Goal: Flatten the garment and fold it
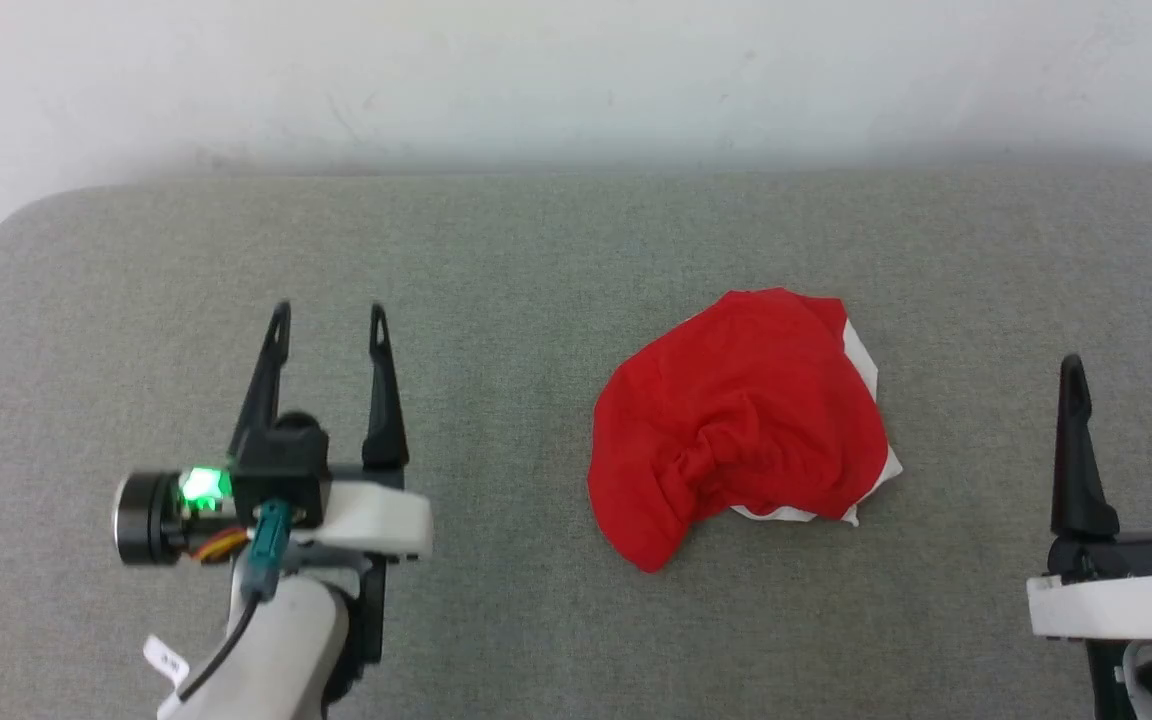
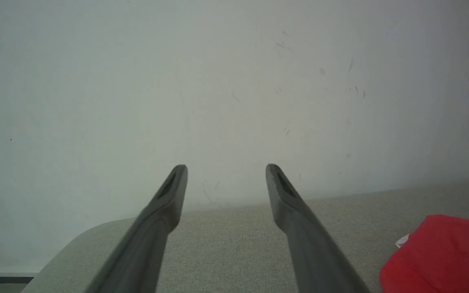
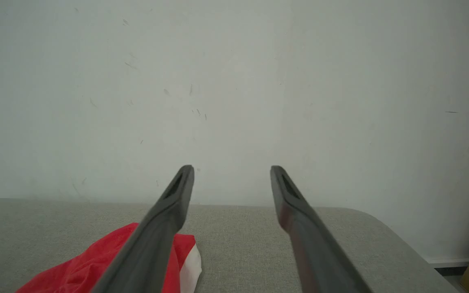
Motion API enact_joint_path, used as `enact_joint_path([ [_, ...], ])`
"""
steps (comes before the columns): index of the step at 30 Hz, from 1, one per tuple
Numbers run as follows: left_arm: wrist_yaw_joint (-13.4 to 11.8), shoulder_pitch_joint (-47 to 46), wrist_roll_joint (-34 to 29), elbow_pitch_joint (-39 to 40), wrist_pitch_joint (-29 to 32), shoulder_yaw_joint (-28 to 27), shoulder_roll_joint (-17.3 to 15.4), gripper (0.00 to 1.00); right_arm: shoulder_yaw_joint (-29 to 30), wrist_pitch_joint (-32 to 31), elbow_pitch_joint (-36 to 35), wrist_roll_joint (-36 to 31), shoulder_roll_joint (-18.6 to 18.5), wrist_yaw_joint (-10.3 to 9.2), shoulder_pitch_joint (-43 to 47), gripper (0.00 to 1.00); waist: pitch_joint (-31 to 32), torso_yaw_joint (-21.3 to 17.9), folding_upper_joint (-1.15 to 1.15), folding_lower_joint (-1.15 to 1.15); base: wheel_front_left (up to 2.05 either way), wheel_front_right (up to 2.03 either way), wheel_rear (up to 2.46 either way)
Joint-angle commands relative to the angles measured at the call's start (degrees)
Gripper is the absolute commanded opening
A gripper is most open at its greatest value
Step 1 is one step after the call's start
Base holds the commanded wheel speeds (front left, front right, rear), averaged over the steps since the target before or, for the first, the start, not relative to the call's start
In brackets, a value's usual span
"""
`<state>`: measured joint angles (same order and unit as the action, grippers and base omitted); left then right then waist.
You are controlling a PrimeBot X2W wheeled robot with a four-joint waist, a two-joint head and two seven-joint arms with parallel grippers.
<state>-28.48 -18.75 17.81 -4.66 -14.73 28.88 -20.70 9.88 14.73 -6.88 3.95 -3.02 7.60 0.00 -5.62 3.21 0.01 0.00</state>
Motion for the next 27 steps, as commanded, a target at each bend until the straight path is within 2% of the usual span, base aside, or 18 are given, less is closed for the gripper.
enact_joint_path([
  [1, 1.2, 2.4, -1.5, 0.1, -0.3, -2.0, 1.3, 1.00, -0.1, 0.3, 0.6, 0.6, 0.1, -0.11, 1.1, 1.00, 0.2, -0.1, -0.01, 0.00, 0.00, 0.00, 0.00],
  [10, 6.0, 10.3, -7.4, -0.6, -0.3, -10.3, 6.9, 1.00, -1.3, 0.3, 2.7, 1.9, 0.1, -0.11, 3.5, 1.00, 1.3, -0.6, -0.01, 0.00, 0.00, 0.00, 0.00],
  [19, 11.1, 13.1, -10.6, -0.7, -0.3, -15.4, 10.6, 1.00, -2.0, 0.3, 3.7, 2.5, 0.1, -0.11, 4.2, 1.00, 1.9, -0.6, -0.01, 0.00, 0.00, 0.00, 0.00],
  [23, 13.6, 11.8, -11.5, -0.4, -0.3, -16.8, 11.6, 1.00, -2.0, 0.3, 3.6, 2.4, 0.1, -0.11, 3.9, 1.00, 1.8, -0.7, -0.01, 0.00, 0.00, 0.00, 0.00],
  [27, 17.8, 6.7, -12.2, -0.6, -0.3, -17.1, 11.3, 1.00, -2.0, 0.3, 3.3, 2.2, 0.1, -0.11, 3.5, 1.00, 1.6, -0.6, -0.01, 0.00, 0.00, 0.00, 0.00],
])
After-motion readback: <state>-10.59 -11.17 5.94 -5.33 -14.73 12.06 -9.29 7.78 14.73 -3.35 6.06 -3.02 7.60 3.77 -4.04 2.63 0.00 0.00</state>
